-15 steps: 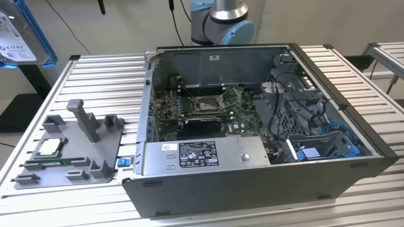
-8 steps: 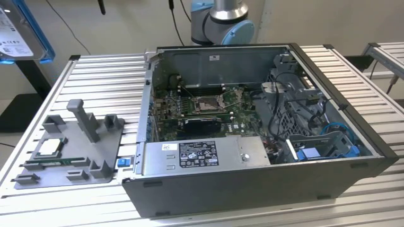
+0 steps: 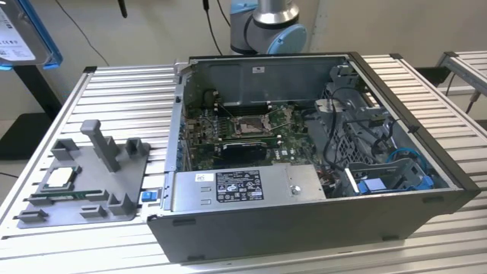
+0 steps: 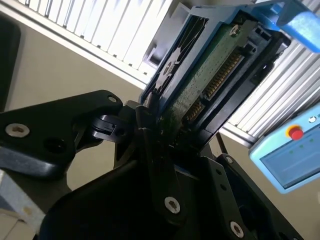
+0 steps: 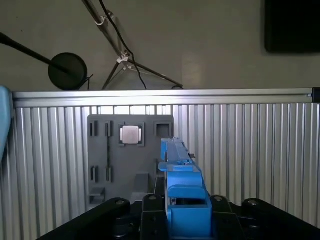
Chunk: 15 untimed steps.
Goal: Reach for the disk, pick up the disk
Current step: 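Pick up the disk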
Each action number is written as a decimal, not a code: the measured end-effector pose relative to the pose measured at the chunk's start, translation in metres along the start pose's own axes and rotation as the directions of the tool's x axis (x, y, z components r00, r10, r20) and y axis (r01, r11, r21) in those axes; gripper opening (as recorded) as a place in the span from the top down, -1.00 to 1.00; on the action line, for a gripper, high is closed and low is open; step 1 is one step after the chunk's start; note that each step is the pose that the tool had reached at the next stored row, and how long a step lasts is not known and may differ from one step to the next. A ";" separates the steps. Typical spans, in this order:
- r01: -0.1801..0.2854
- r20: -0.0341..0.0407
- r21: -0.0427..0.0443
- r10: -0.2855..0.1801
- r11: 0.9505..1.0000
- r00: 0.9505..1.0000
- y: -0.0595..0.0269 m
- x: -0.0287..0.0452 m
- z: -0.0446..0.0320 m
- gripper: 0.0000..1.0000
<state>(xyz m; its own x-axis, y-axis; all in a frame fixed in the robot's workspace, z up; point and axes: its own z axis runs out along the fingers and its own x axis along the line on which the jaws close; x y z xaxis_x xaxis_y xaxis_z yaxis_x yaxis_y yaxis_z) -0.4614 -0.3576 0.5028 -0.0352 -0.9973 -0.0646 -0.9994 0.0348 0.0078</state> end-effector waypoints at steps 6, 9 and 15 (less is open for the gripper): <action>0.000 0.000 0.000 0.000 1.000 1.000 0.0001 -0.0007 -0.0108 1.00; 0.000 0.000 0.000 0.000 1.000 1.000 0.0001 -0.0010 -0.0155 1.00; 0.000 0.000 0.000 0.000 1.000 1.000 0.0002 -0.0014 -0.0217 1.00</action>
<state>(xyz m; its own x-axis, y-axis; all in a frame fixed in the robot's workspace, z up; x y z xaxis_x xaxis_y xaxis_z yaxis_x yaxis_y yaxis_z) -0.4614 -0.3576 0.5245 -0.0352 -0.9973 -0.0646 -0.9994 0.0348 0.0079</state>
